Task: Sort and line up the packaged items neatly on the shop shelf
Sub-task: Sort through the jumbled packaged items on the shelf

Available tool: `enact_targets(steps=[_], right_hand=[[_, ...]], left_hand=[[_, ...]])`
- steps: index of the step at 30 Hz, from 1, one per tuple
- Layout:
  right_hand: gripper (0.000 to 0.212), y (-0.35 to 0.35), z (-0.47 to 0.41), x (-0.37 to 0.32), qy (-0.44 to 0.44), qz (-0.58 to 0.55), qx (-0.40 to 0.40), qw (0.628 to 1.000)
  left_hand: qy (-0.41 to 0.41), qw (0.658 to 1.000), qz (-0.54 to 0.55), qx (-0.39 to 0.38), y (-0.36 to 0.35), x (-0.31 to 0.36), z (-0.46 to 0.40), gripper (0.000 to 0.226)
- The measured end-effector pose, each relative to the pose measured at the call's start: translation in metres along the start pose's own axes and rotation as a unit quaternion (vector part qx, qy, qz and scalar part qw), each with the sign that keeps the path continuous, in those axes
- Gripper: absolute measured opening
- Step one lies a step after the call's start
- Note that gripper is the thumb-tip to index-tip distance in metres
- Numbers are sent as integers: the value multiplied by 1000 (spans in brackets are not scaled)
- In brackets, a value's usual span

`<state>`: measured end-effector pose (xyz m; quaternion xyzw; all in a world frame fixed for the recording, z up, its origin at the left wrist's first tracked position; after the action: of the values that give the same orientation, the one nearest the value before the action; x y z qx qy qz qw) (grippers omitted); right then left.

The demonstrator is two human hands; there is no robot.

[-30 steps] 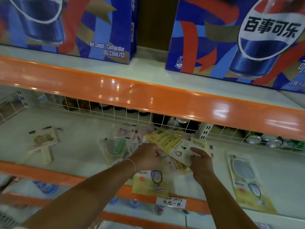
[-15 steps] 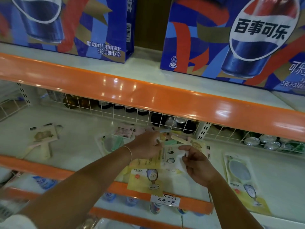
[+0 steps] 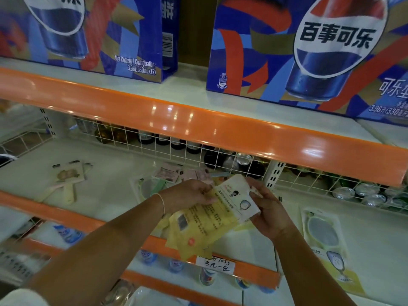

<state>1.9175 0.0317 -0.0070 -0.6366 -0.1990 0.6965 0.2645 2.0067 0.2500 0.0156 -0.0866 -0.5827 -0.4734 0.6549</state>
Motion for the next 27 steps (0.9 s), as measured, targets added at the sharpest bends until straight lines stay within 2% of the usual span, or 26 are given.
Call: enact_targets(steps=[3,5,7,10,13,16,19,23,27], right_hand=[[38,-2,4,-1,-8,-33,16,999],[46,3,7,0,-9,-97,32,995],[39,2,14,0,-7,-106,19,994],[22,1,25,1,-35,3,12,999],[26,9,35,0,-42,96,48,993],[21,22,45,-8,-20,209,147,967],[17,39,56,-18,-16,275,194,942],[16,86,76,-34,-25,288,282,915],[16,132,100,-58,-29,275,347,896]], left_hand=[[10,994,104,23,-7,3,-1,25],[12,989,135,66,-16,8,-4,15],[23,978,171,118,-27,14,-10,8],[49,955,228,185,-47,25,-21,11],[75,939,263,208,-71,35,-31,24],[104,952,207,200,-92,40,-38,26],[103,974,97,179,-106,44,-44,27],[44,989,-34,135,-128,63,-49,23],[26,988,-100,119,-148,77,-62,28]])
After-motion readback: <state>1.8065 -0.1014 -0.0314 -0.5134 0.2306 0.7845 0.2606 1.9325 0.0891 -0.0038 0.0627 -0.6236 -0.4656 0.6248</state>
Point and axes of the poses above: each hand's wrist, its own z-axis away from the middle knuckle, its own y-axis out of the back of the hand, x = y × z, the point moved 1 cm from there along -z, towards the middle knuckle, and after that the axes turned 4 degrees about -z, right-handed, at the moved point
